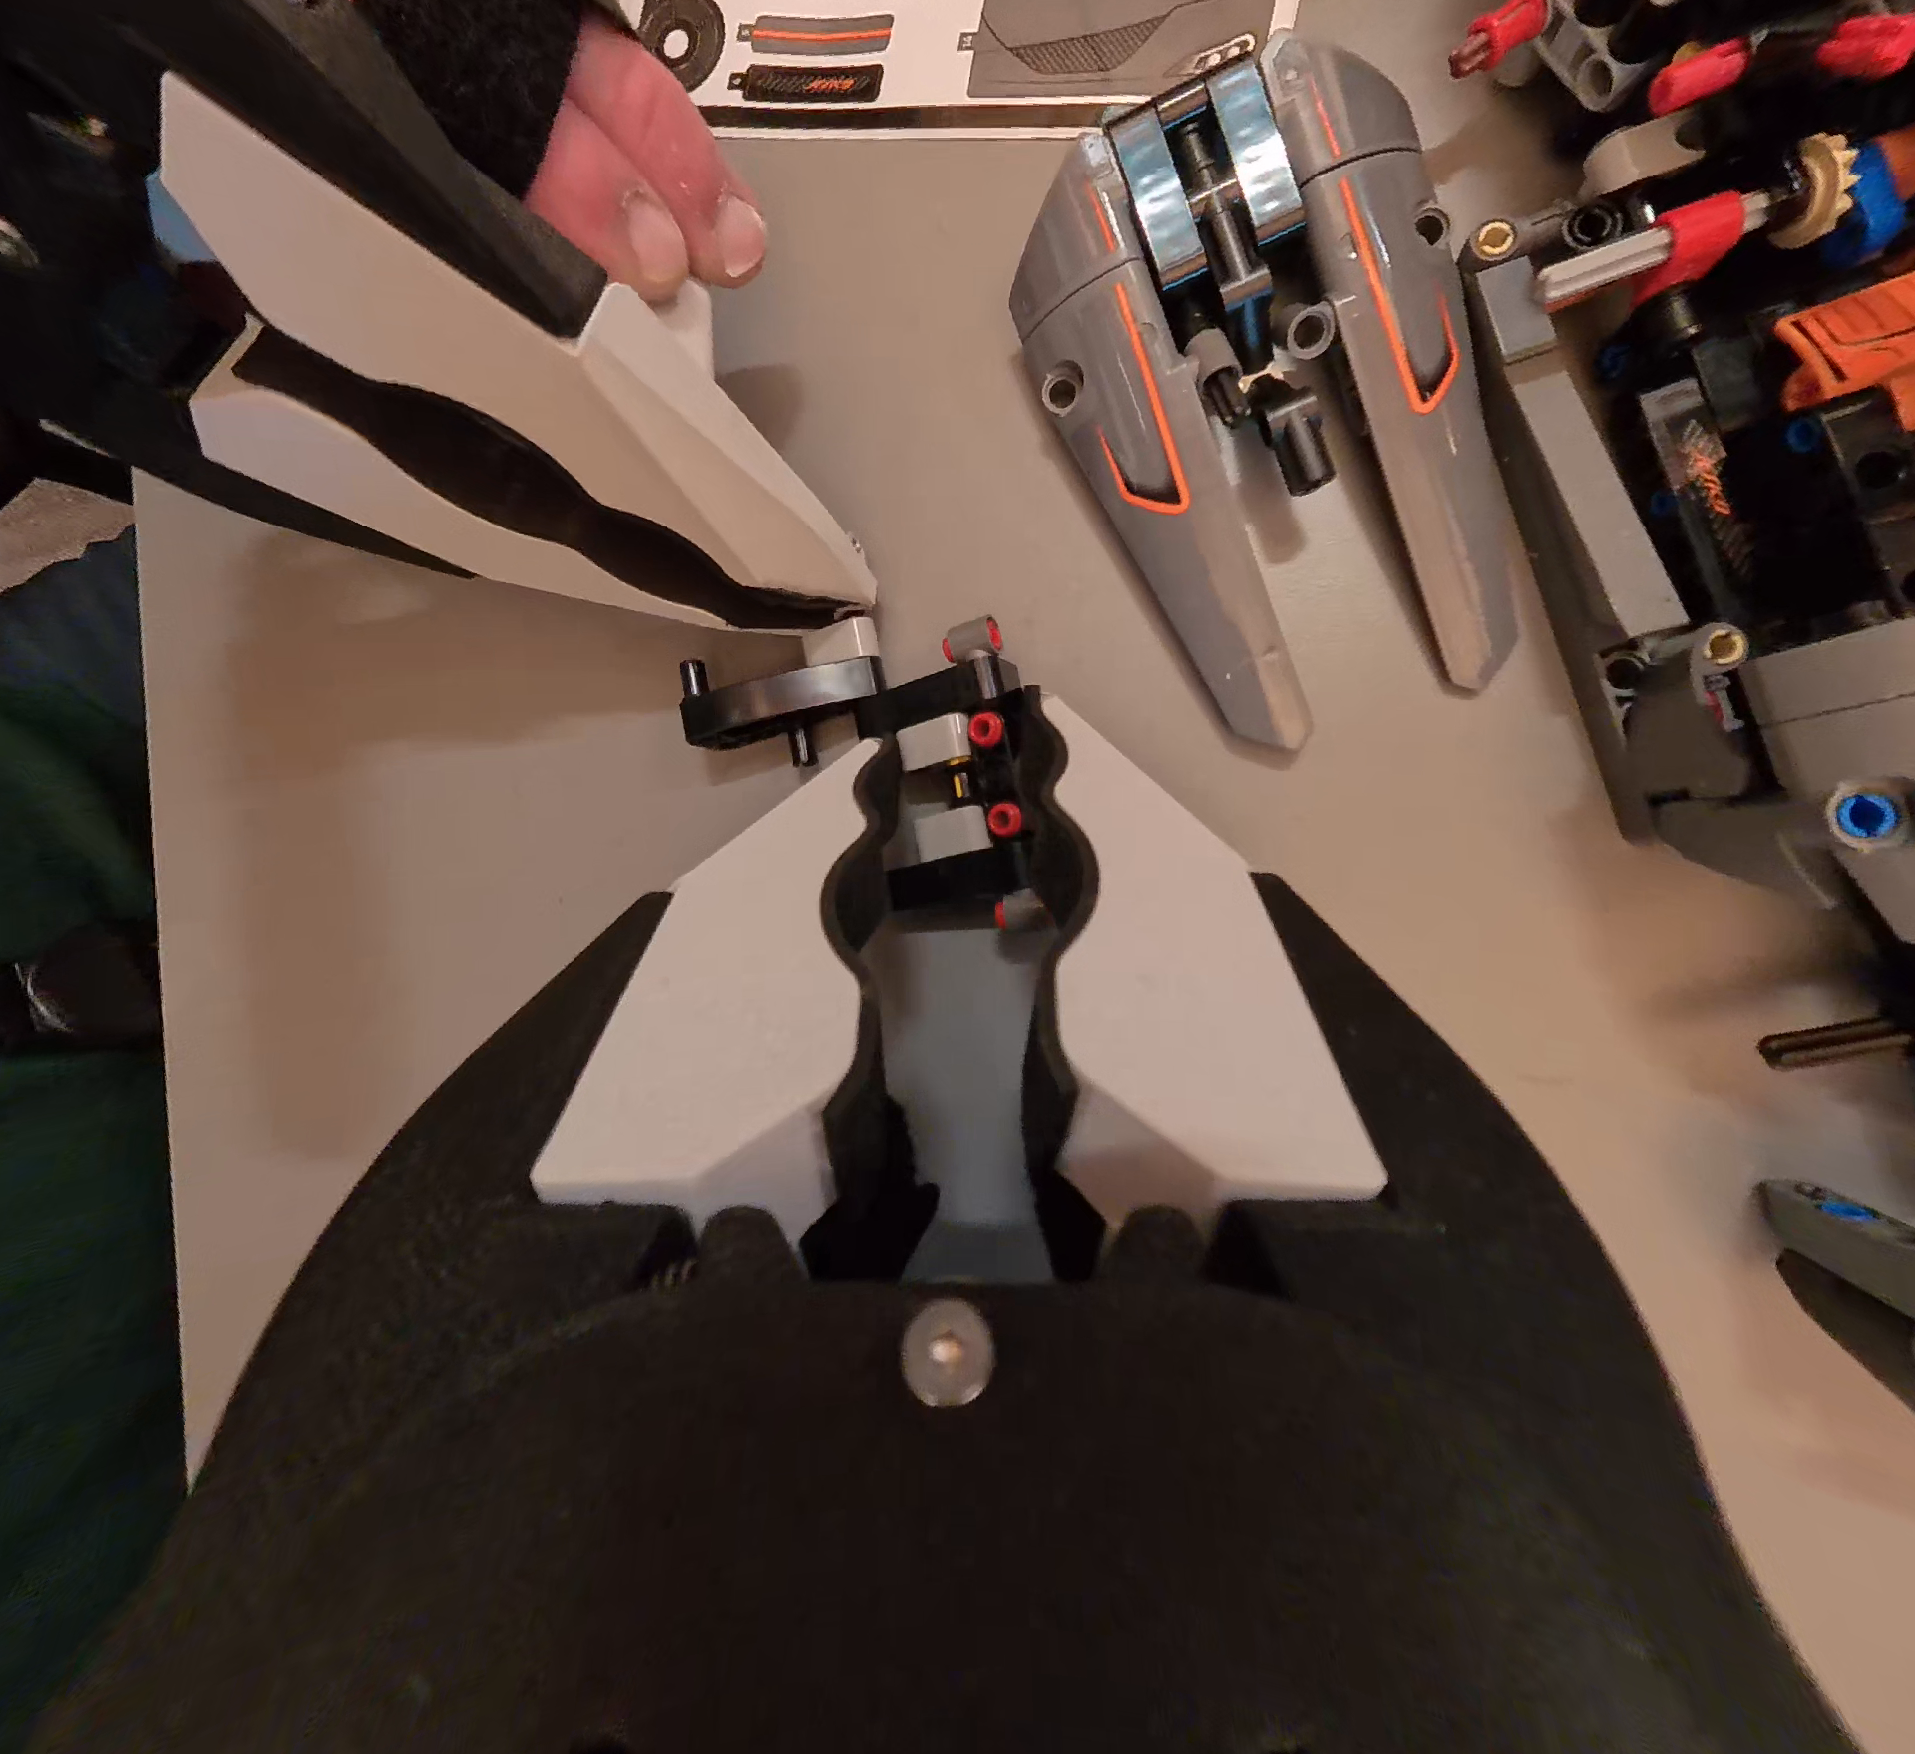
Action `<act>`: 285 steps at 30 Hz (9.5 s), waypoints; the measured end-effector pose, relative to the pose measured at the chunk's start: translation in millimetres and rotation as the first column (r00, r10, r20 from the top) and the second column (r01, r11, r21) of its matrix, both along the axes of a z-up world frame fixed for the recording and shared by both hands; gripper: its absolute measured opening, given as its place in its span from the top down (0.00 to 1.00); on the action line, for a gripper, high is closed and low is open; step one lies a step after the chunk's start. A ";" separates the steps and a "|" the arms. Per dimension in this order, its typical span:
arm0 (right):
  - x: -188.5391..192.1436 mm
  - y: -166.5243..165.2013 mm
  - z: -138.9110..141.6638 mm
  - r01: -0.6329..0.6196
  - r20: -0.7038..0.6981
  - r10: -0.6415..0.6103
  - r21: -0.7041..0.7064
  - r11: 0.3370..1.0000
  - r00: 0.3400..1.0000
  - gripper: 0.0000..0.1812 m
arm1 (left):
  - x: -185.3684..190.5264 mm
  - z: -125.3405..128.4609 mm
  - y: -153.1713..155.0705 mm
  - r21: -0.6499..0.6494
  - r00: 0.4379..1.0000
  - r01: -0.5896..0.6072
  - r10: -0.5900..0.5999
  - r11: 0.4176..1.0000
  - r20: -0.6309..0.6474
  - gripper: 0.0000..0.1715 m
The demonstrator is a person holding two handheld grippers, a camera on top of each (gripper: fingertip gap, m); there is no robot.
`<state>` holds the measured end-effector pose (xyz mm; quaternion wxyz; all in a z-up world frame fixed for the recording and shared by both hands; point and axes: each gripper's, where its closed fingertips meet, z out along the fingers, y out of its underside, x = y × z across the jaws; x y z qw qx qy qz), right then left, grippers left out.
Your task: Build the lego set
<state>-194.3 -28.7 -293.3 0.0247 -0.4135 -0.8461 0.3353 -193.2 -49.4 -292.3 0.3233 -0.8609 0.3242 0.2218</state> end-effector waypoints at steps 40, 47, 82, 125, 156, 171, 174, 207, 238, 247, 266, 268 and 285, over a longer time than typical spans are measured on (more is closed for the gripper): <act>15.0 2.5 -0.5 -0.220 -0.158 0.239 0.129 0.967 0.958 0.88 | 10.3 -2.3 -11.8 0.001 0.969 0.003 -0.004 1.000 0.249 1.00; 15.1 2.4 -0.5 -0.228 -0.159 0.248 0.132 0.965 0.956 0.88 | 9.1 -2.5 -10.3 -0.009 0.971 0.034 -0.031 0.999 0.237 1.00; 6.9 20.7 48.0 -0.102 -0.255 0.119 0.081 0.991 0.960 0.88 | 13.2 35.7 -10.0 0.188 0.850 -0.160 0.038 0.969 0.525 0.81; -2.8 50.1 79.8 0.337 -0.027 -0.355 -0.251 0.907 0.935 0.88 | 13.8 97.5 38.7 0.476 0.857 -0.297 0.012 0.828 0.515 1.00; 5.7 37.6 110.0 0.315 -0.135 -0.366 -0.297 0.901 0.921 0.70 | -2.1 123.7 28.0 0.561 0.851 -0.381 0.041 0.735 0.523 0.97; 32.2 45.2 113.1 0.338 -0.183 -0.397 -0.286 0.897 0.899 0.71 | -11.3 107.3 15.3 0.474 0.782 -0.444 0.070 0.760 0.620 0.97; 39.7 50.2 109.1 0.353 -0.172 -0.409 -0.281 0.892 0.896 0.71 | -8.9 87.5 10.2 0.392 0.772 -0.443 0.120 0.806 0.625 0.97; 103.4 11.1 1.2 0.067 -0.031 -0.063 0.176 0.982 0.998 0.79 | 19.0 19.5 -34.4 0.084 0.769 -0.412 0.296 0.908 0.567 0.91; 114.8 7.4 -2.3 0.060 -0.066 -0.046 0.240 0.969 0.997 0.92 | 32.9 6.2 -37.5 -0.062 0.926 -0.050 0.069 0.997 0.371 0.93; 114.2 8.0 -1.5 0.086 -0.073 -0.072 0.204 0.975 0.995 0.92 | 14.3 21.2 -44.1 -0.003 0.920 -0.112 0.105 0.994 0.376 0.89; 109.0 12.0 9.9 0.125 -0.096 -0.112 0.153 0.980 0.989 0.92 | 7.3 18.0 -25.0 0.001 0.939 0.028 -0.026 1.000 0.342 0.75; 109.1 12.8 9.2 0.127 -0.095 -0.113 0.154 0.980 0.989 0.92 | 8.0 17.4 -23.6 0.004 0.940 0.036 -0.035 0.999 0.340 0.76; 110.4 16.6 7.7 0.139 -0.101 -0.126 0.138 0.981 0.987 0.92 | 16.4 22.3 -30.0 0.009 0.949 0.016 -0.018 1.000 0.316 0.76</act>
